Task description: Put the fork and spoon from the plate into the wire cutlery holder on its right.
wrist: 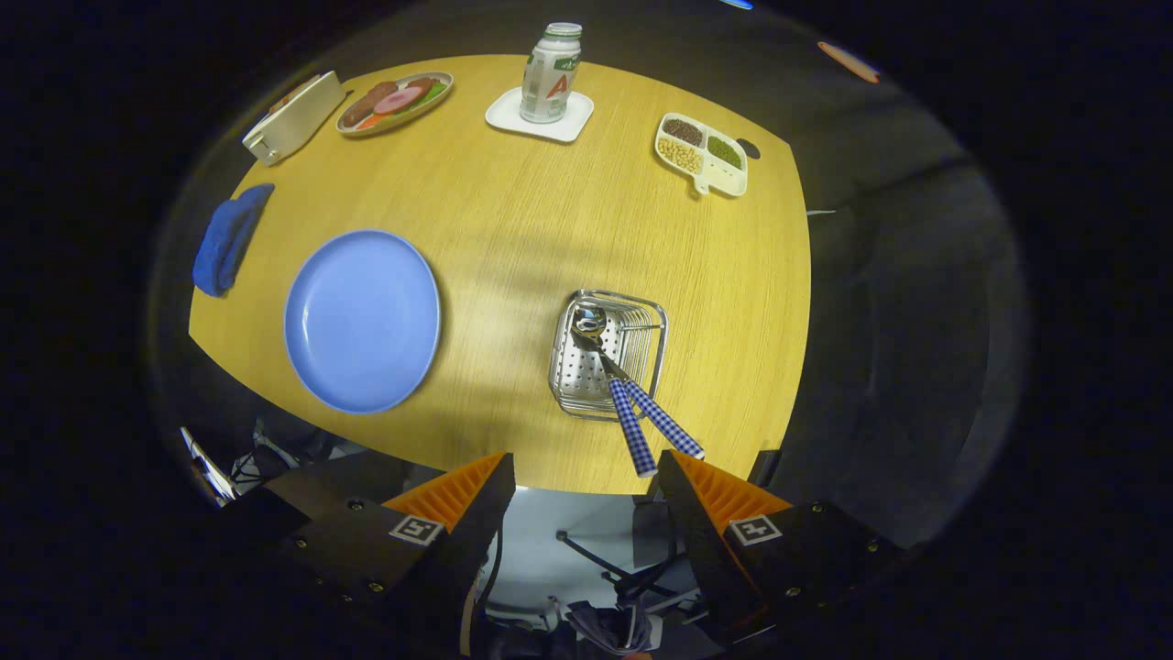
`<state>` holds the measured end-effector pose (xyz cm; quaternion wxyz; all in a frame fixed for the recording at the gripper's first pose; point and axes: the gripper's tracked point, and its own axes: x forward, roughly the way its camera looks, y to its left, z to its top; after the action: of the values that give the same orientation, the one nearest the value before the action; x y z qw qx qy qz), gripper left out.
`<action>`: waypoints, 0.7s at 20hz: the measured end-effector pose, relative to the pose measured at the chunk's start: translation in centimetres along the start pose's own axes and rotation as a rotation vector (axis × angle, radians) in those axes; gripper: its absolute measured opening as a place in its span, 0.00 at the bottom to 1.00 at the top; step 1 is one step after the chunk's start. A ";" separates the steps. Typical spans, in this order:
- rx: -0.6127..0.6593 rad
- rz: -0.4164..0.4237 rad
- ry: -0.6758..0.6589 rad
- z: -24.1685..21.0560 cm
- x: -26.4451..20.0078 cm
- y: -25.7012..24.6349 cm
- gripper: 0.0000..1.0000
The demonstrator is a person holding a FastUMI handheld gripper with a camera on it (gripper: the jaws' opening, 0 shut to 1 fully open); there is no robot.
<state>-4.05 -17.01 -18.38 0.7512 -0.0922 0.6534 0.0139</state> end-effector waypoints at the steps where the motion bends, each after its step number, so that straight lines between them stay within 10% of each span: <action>1: 0.016 0.006 -0.047 0.2 -0.6 0.7 0.97; 14: 0.209 -0.051 -0.909 8.6 -13.0 7.2 0.97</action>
<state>1.50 -7.33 -5.28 0.9667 -0.0165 0.2535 -0.0317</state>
